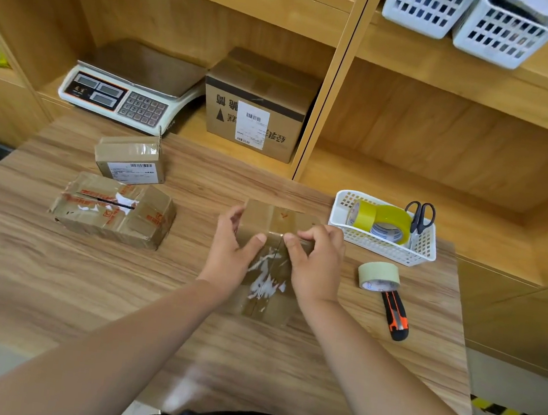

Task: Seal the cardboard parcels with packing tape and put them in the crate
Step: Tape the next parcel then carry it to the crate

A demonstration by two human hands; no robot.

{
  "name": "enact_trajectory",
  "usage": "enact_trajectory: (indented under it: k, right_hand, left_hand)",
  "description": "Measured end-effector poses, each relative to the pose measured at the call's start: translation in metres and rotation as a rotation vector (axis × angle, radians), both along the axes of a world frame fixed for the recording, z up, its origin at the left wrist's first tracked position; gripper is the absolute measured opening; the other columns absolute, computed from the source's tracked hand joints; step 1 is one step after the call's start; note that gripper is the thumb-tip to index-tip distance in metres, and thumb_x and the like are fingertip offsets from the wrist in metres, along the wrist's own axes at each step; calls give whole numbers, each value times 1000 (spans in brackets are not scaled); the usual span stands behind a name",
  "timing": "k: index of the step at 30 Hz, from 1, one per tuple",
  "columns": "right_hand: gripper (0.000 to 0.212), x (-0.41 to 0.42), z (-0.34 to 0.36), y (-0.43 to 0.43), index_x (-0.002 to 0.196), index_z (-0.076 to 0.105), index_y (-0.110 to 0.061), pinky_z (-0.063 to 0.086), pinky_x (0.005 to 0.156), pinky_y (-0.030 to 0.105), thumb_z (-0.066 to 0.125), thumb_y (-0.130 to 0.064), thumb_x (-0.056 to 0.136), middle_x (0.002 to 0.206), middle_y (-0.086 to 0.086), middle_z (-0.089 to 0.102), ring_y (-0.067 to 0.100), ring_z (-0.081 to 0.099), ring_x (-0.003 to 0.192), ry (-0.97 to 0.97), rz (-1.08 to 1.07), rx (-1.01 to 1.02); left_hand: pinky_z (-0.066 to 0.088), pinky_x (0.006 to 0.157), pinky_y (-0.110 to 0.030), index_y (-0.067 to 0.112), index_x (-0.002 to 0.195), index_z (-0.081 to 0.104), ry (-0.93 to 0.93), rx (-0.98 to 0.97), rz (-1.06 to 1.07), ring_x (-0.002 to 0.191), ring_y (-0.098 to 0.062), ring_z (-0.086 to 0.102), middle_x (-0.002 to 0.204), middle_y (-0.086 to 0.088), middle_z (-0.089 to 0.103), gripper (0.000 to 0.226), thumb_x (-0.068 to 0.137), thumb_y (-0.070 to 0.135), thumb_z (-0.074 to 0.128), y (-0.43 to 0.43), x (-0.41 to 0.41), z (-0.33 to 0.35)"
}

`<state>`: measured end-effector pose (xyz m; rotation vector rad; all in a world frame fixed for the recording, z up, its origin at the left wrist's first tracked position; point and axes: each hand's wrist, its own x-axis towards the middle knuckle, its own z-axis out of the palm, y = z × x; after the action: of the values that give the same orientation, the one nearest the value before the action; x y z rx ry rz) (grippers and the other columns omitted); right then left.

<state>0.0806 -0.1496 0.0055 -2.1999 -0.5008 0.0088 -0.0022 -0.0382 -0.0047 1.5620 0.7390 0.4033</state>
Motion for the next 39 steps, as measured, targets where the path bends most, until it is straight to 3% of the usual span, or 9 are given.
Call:
enact_trajectory:
  k: [3,6,11,18,25,29,31,34,39]
  right_hand:
    - [19,8,0,1,88,59,-19,34,78,28,66,-36,86,109,0,49,21,45,107,18,-50,-32]
    - [21,14,-1,3,91,59,-16,31,80,27,63,-36,88,108,1,51,21,42,108,-1,-82,-55]
    - [23,23,3,3,93,55,-15,31,68,28,59,-37,91,96,-6,50,14,45,94,-93,-39,-145]
    - [17,32,-21,-14,85,50,-14,34,64,33,51,-29,94,88,4,61,29,55,81,131,-187,-274]
    - [2,-7,-64,-29,91,54,-13,34,67,31,53,-14,91,91,2,59,28,57,94,325,-147,-334]
    - [42,-18,-73,-15,123,57,-3,40,103,40,60,-11,81,127,15,58,31,52,122,-183,229,-472]
    - [54,-29,-77,0,136,46,0,26,114,40,38,-27,91,143,17,45,29,39,136,-162,522,-521]
    - [82,-36,-82,13,151,7,-6,-9,118,28,-7,-57,88,160,6,2,13,-8,146,-77,738,-611]
    - [98,-26,-87,11,151,-5,-13,-13,117,29,-31,-66,72,160,-1,-4,9,-14,145,-119,755,-733]
  left_hand:
    - [33,111,-42,13,149,12,323,83,-46,136,-22,33,150,-7,29,95,79,29,74,1,-14,-21]
    - [38,99,-37,8,146,17,559,-17,-33,128,-31,39,143,-13,32,94,78,35,75,-5,-37,-47]
    - [48,89,-35,8,128,47,566,-96,-91,103,-22,59,116,-7,62,63,79,39,71,2,-42,-73]
    - [44,91,-32,14,139,35,340,40,98,112,-20,57,114,2,60,66,83,16,70,18,-36,-66]
    - [22,112,-29,22,148,31,441,459,-175,145,-25,19,160,-10,7,57,96,19,53,30,-43,-77]
    - [20,116,-39,11,130,57,482,1053,-385,134,-27,42,144,-14,46,47,88,26,44,22,-45,-81]
    - [17,112,-36,4,129,57,483,1096,-502,129,-25,49,136,-13,54,54,86,29,37,13,-44,-81]
    - [13,112,-34,-1,132,51,533,1155,-591,129,-26,49,138,-15,52,62,85,34,35,13,-42,-81]
    - [13,112,-32,-2,130,54,595,1141,-672,124,-26,54,135,-15,55,63,82,37,36,20,-40,-81]
